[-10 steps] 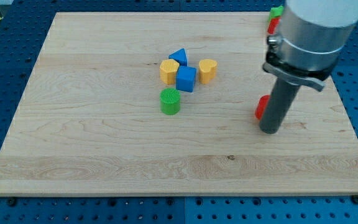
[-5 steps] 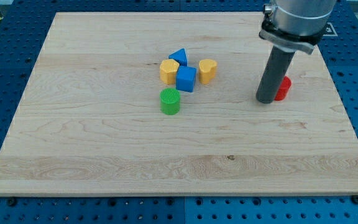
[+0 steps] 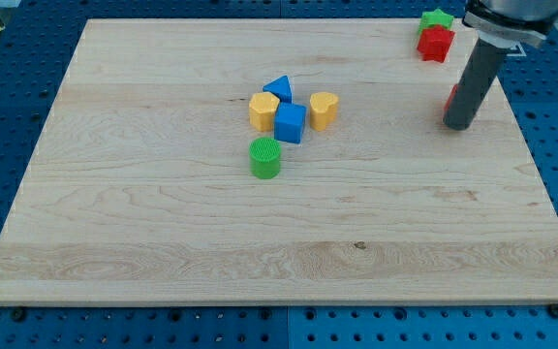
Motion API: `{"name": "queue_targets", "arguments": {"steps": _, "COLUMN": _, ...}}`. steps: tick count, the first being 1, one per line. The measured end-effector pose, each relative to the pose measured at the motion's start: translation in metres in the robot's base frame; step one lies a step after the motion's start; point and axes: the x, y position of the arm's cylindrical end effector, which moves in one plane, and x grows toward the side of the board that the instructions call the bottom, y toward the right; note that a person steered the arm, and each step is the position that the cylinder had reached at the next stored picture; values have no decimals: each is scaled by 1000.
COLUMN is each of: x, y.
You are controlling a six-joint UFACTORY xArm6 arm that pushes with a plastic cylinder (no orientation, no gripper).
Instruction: Move the red circle to the right side of the red star
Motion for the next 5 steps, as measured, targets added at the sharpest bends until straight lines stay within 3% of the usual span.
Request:
{"name": "queue_targets", "arguments": {"steps": 2, "x": -34, "y": 12}}
{"name": "queue_targets", "arguments": {"steps": 3, "x": -32, "y": 45}}
{"name": "queue_targets", "arguments": {"steps": 5, "x": -42, "y": 56}}
